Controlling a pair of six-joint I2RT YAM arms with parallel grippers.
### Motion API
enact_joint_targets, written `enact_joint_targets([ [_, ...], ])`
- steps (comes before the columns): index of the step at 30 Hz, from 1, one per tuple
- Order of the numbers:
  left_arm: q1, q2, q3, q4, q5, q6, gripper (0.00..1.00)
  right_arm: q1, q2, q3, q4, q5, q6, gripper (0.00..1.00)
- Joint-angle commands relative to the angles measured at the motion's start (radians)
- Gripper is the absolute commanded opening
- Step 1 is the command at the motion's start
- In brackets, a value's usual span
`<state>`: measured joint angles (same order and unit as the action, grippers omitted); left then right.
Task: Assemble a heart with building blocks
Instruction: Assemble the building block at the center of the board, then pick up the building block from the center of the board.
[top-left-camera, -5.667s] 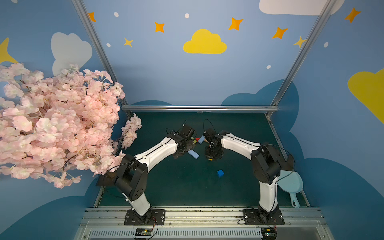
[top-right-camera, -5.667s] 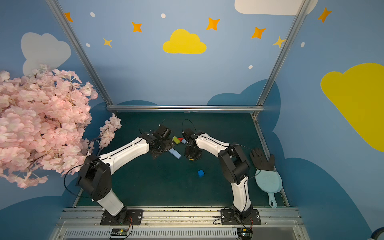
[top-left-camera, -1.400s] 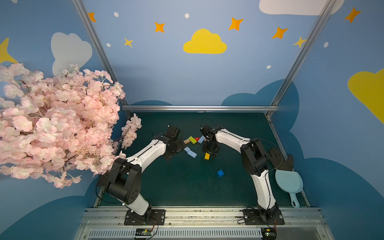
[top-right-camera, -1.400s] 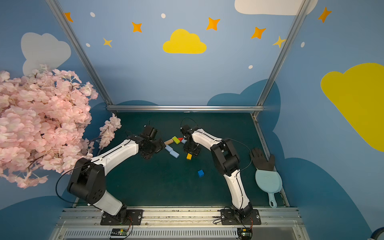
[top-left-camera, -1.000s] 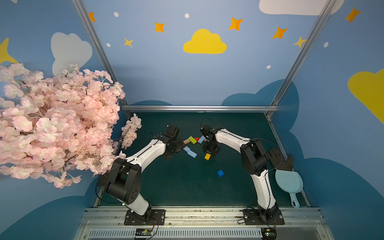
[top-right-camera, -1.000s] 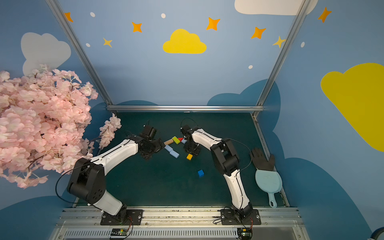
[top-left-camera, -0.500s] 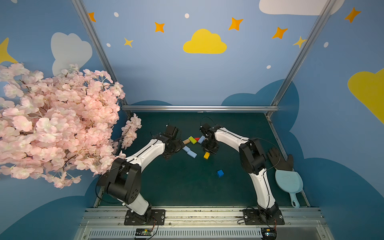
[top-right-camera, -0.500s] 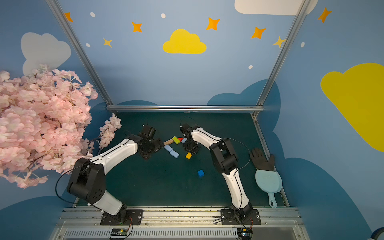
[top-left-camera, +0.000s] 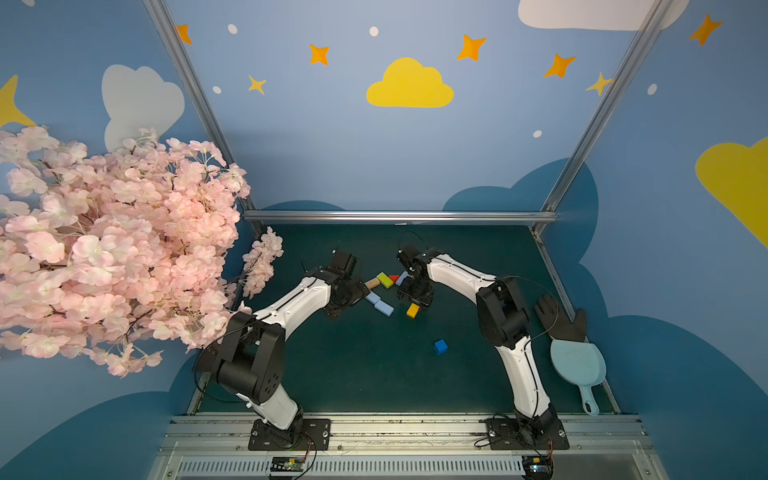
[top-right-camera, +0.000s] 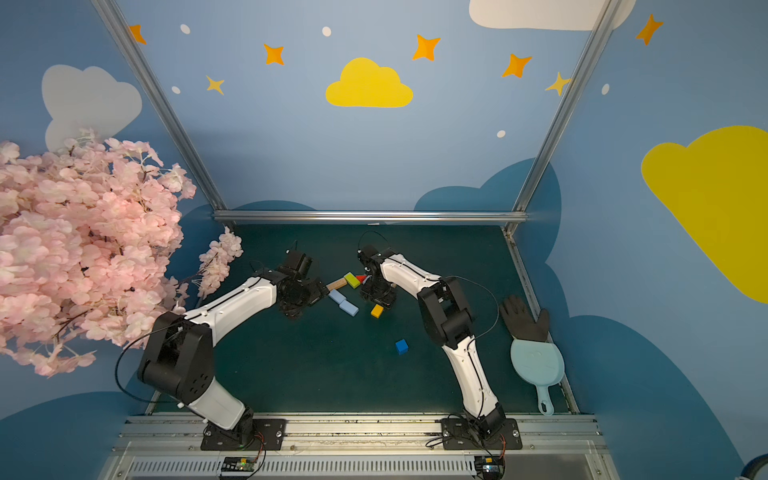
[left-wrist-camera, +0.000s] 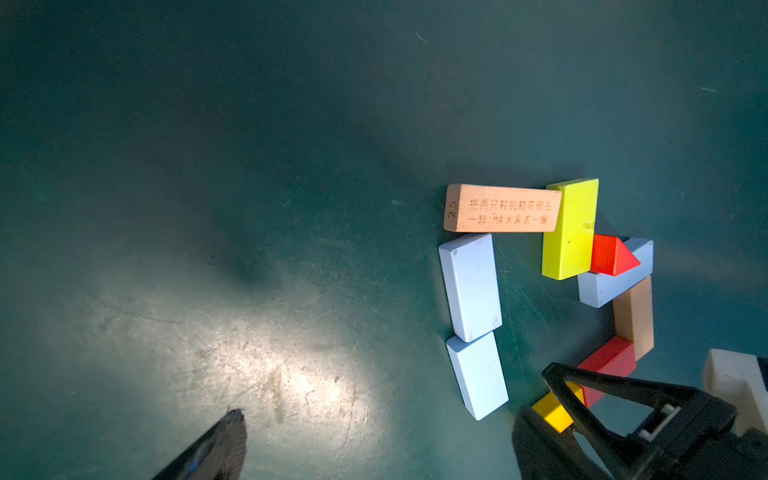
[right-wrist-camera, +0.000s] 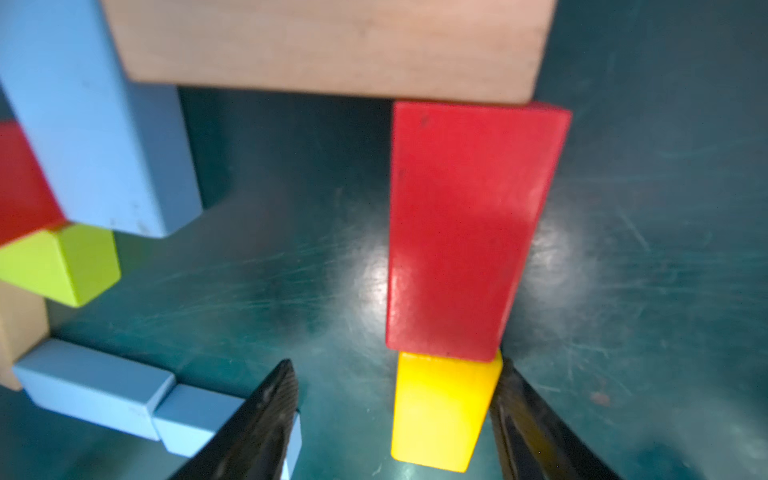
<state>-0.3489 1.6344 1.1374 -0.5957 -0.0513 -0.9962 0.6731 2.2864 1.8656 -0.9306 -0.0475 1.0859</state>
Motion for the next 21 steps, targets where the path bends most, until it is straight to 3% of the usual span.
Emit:
enact_joint_targets([
  [1,0.003,0.010,0.026,-0.010,0.012,0.018,1.00,0.003,-0.014,0.001,-0.011,0.041,-0.036,0.74],
  [8,0.003,0.011,0.046,-0.010,0.012,0.034,1.00,-0.009,-0.273,-0.037,-0.067,0.141,-0.165,0.77],
  [15,0.003,0.021,0.045,0.003,0.010,0.032,1.00,0.013,-0.561,-0.387,-0.076,0.122,-0.434,0.77],
  [21,0.002,0.042,0.035,0.020,0.025,0.028,1.00,0.072,-0.645,-0.674,0.003,0.091,-0.490,0.76],
])
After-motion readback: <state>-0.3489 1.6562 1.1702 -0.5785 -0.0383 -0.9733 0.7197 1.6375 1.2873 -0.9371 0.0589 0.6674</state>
